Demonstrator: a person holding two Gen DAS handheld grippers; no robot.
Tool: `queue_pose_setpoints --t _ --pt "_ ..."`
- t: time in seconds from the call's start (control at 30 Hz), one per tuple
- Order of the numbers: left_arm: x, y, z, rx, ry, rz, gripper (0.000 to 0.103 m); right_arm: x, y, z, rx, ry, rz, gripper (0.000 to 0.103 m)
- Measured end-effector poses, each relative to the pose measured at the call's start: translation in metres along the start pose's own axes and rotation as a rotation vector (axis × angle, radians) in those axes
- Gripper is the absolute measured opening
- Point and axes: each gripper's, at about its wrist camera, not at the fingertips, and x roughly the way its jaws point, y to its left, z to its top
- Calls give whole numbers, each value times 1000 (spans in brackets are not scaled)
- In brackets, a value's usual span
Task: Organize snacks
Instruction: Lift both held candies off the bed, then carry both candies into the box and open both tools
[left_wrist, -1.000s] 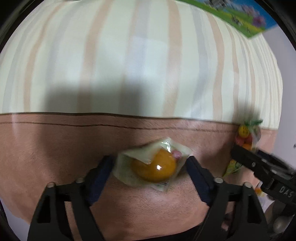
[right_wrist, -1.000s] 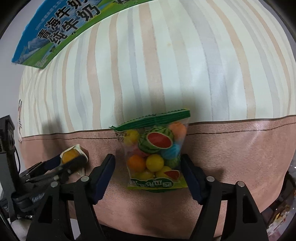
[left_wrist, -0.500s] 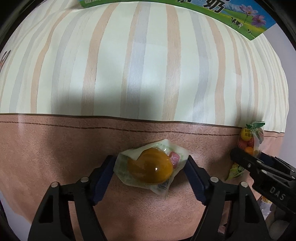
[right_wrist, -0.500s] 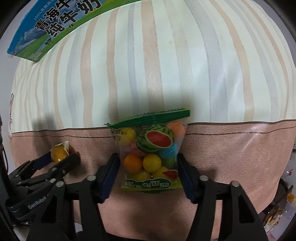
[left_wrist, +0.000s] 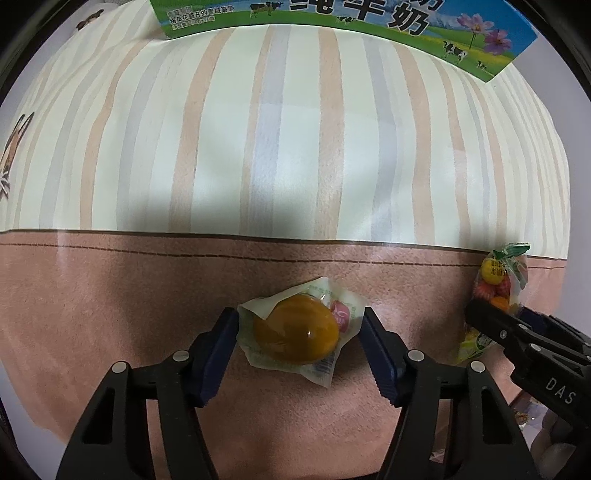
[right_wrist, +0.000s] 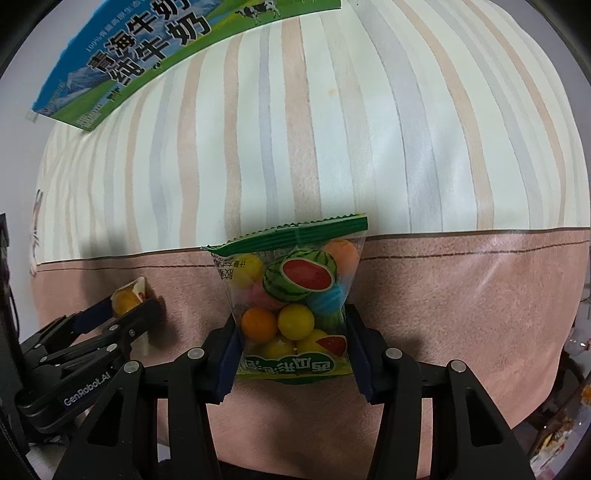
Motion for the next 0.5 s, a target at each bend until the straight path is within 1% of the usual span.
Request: queue_pose_setpoints --t 0.1,0.23,0.37,0.5 --pt "-8 6 5 -15 12 -32 63 -10 -3 -2 8 -3 29 54" --pt "-22 10 6 -29 7 -64 63 -28 -6 1 2 -24 68 54" --pt "-48 8 11 -40 -28 -98 63 -49 -9 7 -1 -48 105 54" --pt "-83 5 29 -43 -83 -142 63 -73 -9 22 -8 -85 139 54"
